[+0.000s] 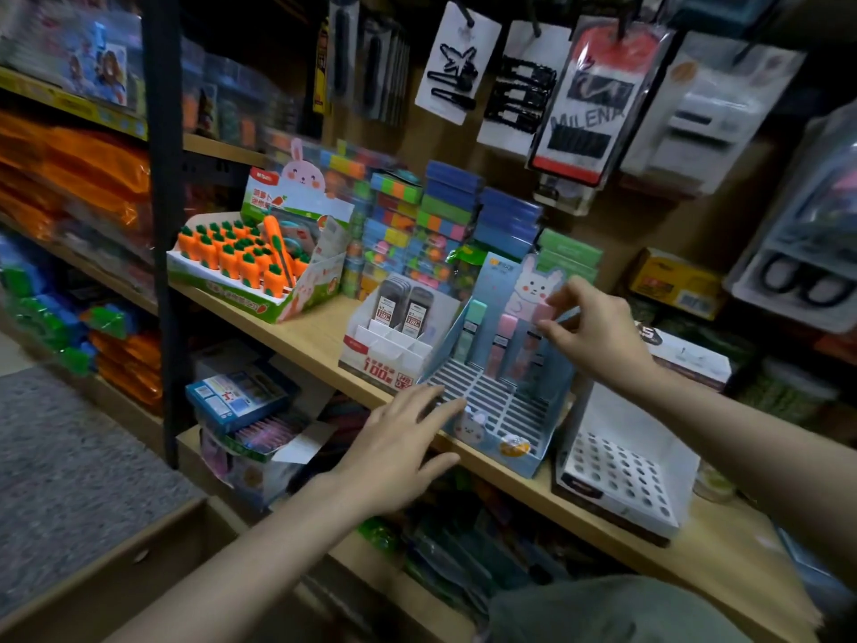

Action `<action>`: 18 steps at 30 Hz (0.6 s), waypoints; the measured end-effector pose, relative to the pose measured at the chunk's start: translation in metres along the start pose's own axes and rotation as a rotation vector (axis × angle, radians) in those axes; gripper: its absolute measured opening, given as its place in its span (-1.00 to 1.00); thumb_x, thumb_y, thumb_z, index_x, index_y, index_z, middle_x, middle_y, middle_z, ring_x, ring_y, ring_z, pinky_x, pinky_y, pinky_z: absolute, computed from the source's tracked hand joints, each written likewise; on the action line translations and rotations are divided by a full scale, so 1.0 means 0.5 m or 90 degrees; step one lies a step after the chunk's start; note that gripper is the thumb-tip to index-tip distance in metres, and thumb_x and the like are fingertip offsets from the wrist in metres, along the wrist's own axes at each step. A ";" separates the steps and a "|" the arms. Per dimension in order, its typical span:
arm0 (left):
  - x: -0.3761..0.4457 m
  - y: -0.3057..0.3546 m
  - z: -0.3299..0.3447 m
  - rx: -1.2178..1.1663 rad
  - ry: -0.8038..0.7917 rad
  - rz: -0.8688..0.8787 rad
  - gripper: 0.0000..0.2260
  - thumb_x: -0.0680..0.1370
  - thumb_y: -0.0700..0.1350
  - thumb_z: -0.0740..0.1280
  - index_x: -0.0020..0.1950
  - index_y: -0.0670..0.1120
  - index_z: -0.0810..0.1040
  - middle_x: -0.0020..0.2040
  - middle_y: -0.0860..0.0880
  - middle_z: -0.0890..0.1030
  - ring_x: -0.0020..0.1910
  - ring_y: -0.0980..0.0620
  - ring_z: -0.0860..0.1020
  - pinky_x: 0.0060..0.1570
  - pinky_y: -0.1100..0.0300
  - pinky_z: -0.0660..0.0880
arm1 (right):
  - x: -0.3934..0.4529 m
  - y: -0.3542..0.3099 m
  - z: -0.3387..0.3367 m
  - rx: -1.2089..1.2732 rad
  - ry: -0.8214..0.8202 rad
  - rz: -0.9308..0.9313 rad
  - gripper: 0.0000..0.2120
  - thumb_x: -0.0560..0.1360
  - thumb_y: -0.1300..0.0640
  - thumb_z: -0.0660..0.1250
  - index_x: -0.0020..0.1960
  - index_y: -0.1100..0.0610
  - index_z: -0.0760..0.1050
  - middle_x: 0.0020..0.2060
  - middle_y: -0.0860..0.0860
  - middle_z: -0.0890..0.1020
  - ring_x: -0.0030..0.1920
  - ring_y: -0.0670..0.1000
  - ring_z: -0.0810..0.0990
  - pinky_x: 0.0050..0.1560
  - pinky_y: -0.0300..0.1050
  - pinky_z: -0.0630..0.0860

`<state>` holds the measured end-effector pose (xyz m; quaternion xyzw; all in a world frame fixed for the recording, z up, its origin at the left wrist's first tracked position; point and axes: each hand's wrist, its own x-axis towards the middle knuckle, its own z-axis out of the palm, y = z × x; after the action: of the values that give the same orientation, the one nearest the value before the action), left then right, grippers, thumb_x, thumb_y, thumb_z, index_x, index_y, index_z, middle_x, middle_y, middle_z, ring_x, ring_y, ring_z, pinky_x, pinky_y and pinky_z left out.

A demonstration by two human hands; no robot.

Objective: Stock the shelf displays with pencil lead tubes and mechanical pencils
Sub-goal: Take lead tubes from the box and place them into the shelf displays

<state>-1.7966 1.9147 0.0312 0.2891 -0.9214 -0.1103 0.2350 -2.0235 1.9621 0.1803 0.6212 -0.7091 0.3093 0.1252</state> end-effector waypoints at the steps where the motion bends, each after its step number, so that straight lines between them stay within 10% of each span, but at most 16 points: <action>1: 0.000 0.002 0.005 0.012 -0.001 -0.009 -0.45 0.61 0.20 0.15 0.56 0.18 0.03 0.56 0.08 0.05 0.55 0.07 -0.06 0.48 -0.05 0.14 | 0.002 0.002 0.009 -0.011 -0.001 -0.009 -0.80 0.46 0.18 0.47 -0.05 0.05 0.45 -0.15 -0.05 0.61 -0.15 -0.01 0.63 -0.10 -0.04 0.59; 18: 0.005 0.006 0.014 -0.026 0.028 -0.017 -0.47 0.62 0.16 0.16 0.54 0.18 0.05 0.52 0.11 0.09 0.53 0.11 -0.05 0.44 -0.05 0.20 | 0.016 0.022 0.063 -0.148 -0.003 -0.031 -0.89 0.48 0.14 0.44 -0.02 0.12 0.57 -0.10 0.04 0.63 -0.10 0.05 0.61 -0.12 -0.05 0.56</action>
<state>-1.8032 1.9163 0.0270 0.2988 -0.9097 -0.1260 0.2595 -2.0289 1.9373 0.1576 0.6200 -0.7253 0.2206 0.2020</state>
